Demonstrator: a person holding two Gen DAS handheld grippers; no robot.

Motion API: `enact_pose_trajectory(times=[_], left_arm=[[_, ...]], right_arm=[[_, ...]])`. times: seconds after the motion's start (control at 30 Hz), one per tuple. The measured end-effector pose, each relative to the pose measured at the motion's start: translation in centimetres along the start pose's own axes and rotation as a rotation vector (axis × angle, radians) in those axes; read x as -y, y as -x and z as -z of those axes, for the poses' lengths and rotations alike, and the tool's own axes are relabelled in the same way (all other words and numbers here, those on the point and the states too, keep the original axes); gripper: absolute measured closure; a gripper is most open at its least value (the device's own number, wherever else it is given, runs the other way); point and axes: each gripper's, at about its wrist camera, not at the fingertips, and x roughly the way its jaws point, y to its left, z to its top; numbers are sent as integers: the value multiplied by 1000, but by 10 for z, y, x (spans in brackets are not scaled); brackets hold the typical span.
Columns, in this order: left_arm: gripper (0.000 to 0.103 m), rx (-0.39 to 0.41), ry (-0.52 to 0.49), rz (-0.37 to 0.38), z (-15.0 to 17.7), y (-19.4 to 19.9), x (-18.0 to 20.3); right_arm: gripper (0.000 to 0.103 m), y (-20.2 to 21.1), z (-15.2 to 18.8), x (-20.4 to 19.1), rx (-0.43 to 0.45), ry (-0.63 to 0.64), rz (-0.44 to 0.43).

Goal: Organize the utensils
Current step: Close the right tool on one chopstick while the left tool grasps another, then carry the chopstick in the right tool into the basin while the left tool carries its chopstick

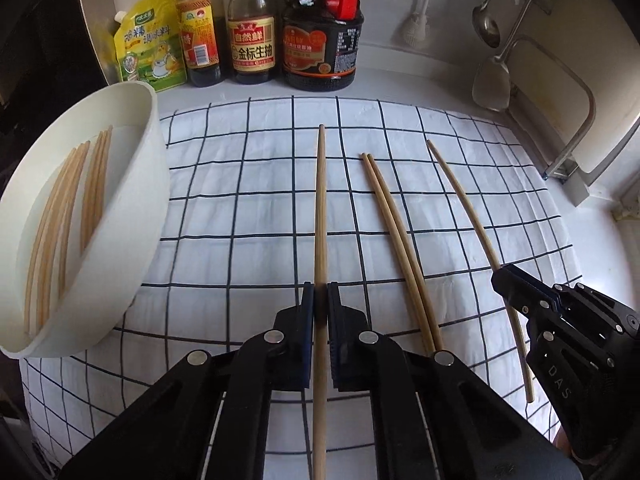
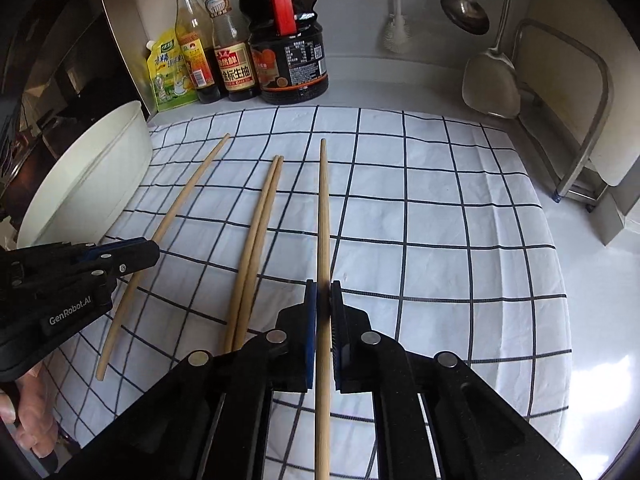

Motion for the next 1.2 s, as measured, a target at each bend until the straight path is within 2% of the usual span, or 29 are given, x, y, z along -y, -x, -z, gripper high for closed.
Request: enact_pose_trajectory(times=[0.17, 0.33, 0.67, 0.83, 0.93, 1.07, 1.2], left_arm=[[96, 62, -5, -16, -1, 42, -26], [96, 119, 47, -13, -7, 82, -71], [96, 193, 127, -143, -17, 124, -179], [96, 174, 173, -181, -27, 114, -234], [95, 138, 178, -189, -33, 96, -258], [95, 81, 180, -162, -40, 67, -274], [95, 16, 180, -139, -43, 37, -282]], right_arm=[[96, 31, -10, -31, 43, 7, -19], [96, 50, -27, -75, 78, 37, -66], [96, 34, -75, -177, 99, 138, -174], [96, 9, -104, -235, 96, 204, -208], [96, -16, -115, -263, 58, 212, -226], [96, -56, -122, -289, -15, 225, -211], [96, -87, -122, -296, -92, 171, -199]])
